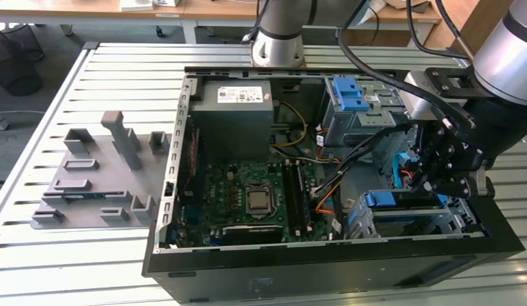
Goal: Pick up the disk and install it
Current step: 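Insert the first disk wire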
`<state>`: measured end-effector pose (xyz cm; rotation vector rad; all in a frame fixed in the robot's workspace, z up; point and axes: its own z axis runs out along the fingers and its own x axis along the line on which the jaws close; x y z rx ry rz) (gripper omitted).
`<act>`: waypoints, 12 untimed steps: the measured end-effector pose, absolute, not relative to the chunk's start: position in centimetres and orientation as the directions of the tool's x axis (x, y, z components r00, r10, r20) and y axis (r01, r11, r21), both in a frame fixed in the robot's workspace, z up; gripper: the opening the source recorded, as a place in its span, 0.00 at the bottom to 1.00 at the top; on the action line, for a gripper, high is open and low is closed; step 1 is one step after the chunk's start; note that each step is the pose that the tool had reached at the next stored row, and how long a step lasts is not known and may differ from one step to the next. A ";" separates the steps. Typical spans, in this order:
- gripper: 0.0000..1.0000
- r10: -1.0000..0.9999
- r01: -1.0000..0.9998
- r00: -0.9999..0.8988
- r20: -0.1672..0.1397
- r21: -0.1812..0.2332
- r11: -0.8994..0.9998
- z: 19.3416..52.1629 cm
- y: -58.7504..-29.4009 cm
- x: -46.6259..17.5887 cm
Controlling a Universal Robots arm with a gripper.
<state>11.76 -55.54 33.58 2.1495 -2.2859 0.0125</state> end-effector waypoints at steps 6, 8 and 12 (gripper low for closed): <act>0.16 -0.998 -0.998 -0.061 0.008 -0.003 0.061 33.5 -55.5 12.6; 0.16 -0.999 -0.999 -0.054 0.008 -0.003 0.054 33.4 -55.5 12.6; 0.16 -0.999 -0.999 -0.050 0.008 -0.003 0.050 33.4 -55.5 12.5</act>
